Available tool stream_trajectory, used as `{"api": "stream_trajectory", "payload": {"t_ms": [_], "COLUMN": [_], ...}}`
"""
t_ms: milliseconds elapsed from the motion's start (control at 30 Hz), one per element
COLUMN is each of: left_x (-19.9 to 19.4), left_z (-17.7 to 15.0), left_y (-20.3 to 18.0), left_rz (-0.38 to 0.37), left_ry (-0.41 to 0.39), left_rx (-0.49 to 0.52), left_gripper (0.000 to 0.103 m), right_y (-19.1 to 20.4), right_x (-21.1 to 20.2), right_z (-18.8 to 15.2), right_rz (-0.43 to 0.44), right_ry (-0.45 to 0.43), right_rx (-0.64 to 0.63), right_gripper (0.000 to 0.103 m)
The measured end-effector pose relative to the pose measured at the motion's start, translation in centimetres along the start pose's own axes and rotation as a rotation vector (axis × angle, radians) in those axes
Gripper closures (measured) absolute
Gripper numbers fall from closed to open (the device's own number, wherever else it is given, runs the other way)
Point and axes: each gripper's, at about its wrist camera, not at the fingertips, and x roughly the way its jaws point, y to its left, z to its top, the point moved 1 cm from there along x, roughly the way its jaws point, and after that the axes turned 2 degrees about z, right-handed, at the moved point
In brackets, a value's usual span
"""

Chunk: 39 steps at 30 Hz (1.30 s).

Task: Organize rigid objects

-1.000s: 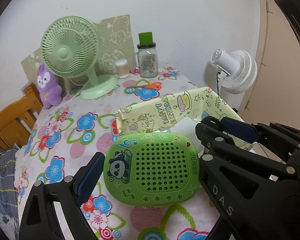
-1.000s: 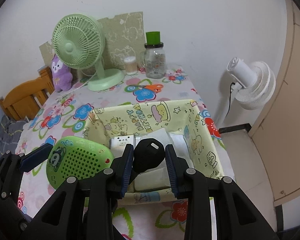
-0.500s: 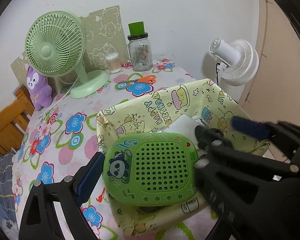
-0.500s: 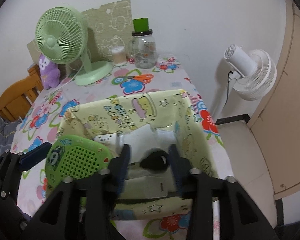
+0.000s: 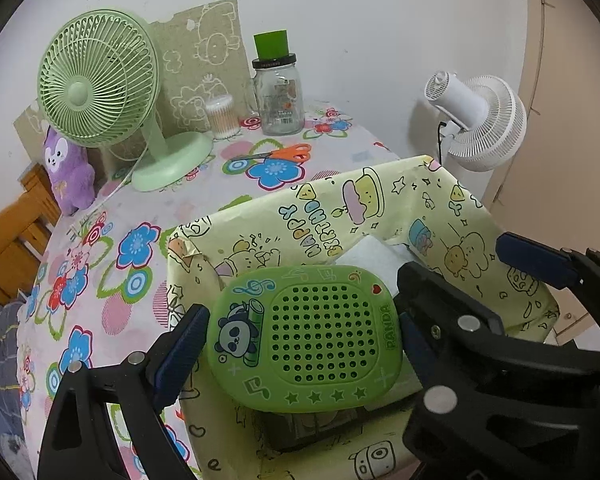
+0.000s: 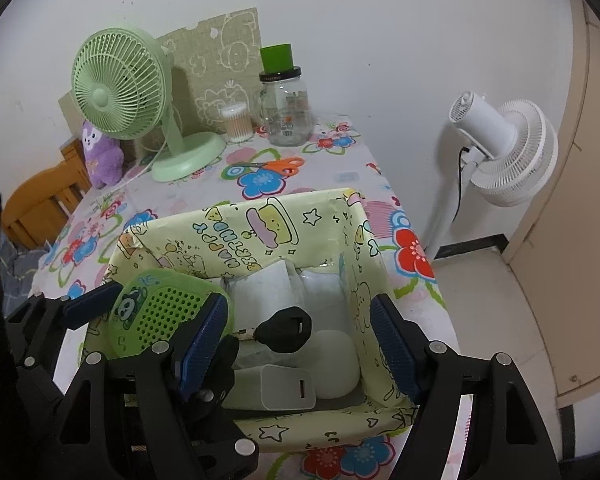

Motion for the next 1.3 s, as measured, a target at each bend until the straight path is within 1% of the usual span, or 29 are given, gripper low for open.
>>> {"api": "stream_trajectory", "payload": {"t_ms": [167, 233, 333, 567, 767, 900, 1067, 1300], "left_x": [0.0, -0.1, -0.3, -1.3, -3.0, -4.3, -5.4, -7.2], "left_z": [0.0, -0.1, -0.2, -0.7, -1.3, -2.1, -2.7, -4.1], "left_y": [-0.1, -0.2, -0.3, -0.5, 0.1, 0.9, 2.4, 5.5], "left_rz": [-0.017, -0.029, -0.046, -0.041, -0.029, -0.018, -0.017, 0.011], "left_ry": [-0.001, 0.002, 0.008, 0.003, -0.025, -0.043, -0.062, -0.089], "left_rx": [0.008, 0.012, 0.020, 0.038, 0.041, 0.043, 0.022, -0.019], "left_gripper": [0.007, 0.002, 0.001, 0.001, 0.001, 0.001, 0.001, 0.000], "right_y": [-0.1, -0.1, -0.1, 0.2, 1.4, 2.3, 4.0, 6.7], "right_x": [-0.2, -0.3, -0.4, -1.1, -2.5, -3.2, -4.3, -5.7], "right_z": [-0.1, -0.2, -0.3, -0.8, -1.2, -1.5, -1.8, -2.3], "right_rz": [0.011, 0.011, 0.008, -0.003, -0.012, -0.016, -0.019, -0.033], "right_ry": [-0.005, -0.003, 0.000, 0.005, -0.022, -0.031, -0.047, -0.073], "right_rx": [-0.001, 0.001, 0.001, 0.016, 0.005, 0.004, -0.014, -0.053], "right_gripper": [0.026, 0.026, 0.026, 0.026, 0.026, 0.023, 0.018, 0.015]}}
